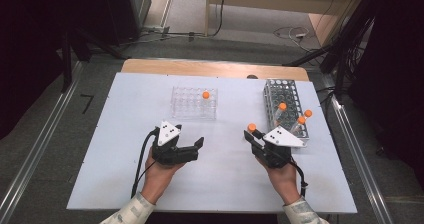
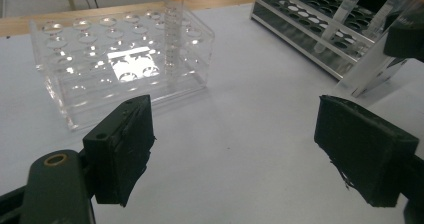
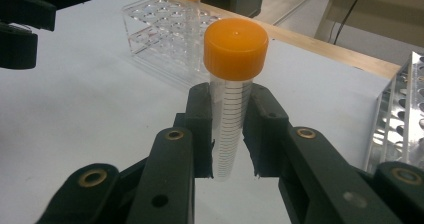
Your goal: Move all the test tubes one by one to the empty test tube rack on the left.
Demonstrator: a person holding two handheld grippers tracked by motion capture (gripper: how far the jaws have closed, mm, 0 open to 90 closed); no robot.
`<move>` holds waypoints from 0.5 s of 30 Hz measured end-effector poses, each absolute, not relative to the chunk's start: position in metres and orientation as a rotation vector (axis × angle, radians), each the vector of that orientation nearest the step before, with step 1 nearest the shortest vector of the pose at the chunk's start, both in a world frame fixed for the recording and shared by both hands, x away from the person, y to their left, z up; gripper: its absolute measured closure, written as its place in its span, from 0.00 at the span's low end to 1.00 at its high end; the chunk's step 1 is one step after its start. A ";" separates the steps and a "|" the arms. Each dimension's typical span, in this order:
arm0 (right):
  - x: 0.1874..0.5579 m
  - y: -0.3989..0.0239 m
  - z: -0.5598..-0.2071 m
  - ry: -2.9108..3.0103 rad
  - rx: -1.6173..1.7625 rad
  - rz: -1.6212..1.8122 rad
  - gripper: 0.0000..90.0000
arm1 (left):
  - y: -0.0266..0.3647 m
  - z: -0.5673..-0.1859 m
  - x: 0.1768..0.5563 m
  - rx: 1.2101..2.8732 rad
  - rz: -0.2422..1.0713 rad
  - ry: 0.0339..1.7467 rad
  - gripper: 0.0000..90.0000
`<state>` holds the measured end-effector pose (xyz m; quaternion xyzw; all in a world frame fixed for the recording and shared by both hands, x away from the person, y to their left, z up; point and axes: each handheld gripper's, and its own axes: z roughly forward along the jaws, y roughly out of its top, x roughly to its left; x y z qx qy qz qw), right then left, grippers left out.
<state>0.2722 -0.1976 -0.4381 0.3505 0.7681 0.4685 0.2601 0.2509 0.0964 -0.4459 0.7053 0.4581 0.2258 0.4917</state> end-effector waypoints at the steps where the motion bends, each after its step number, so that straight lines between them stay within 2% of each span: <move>1: 0.273 -0.196 -0.439 2.084 0.949 1.266 0.80 | 0.095 -0.445 0.251 1.711 0.553 1.108 0.18; 15: 0.275 -0.182 -0.442 2.125 0.917 1.268 0.80 | 0.078 -0.427 0.255 1.686 0.558 1.051 0.19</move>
